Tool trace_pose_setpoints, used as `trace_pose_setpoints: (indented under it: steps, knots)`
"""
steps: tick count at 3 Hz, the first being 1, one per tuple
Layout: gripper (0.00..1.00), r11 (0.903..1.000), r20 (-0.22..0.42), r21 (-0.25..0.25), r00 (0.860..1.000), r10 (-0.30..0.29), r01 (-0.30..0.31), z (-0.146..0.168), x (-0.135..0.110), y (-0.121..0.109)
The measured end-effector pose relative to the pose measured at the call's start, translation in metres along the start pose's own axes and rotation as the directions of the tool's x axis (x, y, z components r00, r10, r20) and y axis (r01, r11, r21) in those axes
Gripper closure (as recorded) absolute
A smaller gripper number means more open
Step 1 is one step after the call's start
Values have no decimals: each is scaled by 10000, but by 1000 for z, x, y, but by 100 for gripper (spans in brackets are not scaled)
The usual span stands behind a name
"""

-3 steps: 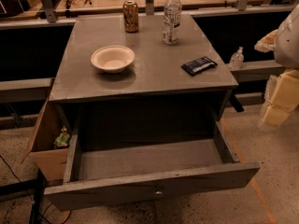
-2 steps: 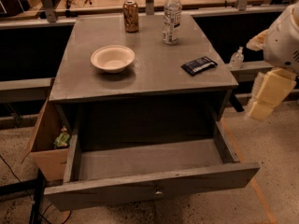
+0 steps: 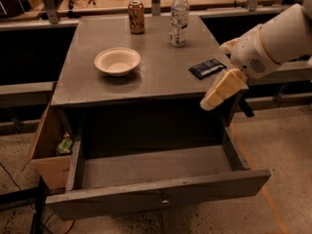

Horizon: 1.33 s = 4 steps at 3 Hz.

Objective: Place orange can into top drawer

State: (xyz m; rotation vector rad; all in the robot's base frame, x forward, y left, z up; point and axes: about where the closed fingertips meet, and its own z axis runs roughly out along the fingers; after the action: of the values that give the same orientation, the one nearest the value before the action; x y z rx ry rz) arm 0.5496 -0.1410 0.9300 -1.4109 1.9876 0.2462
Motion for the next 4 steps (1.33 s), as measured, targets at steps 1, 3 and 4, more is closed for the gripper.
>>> trace_pose_setpoints:
  steps: [1, 3, 4]
  knots:
    - [0, 9885, 1660, 223, 9756, 1438, -1495, 35, -15, -24]
    - [0, 9466, 4384, 797, 8638, 2483, -3125, 68, -62, -75]
    - [0, 9446, 4442, 895, 8615, 2459, -3157, 67, -63, -78]
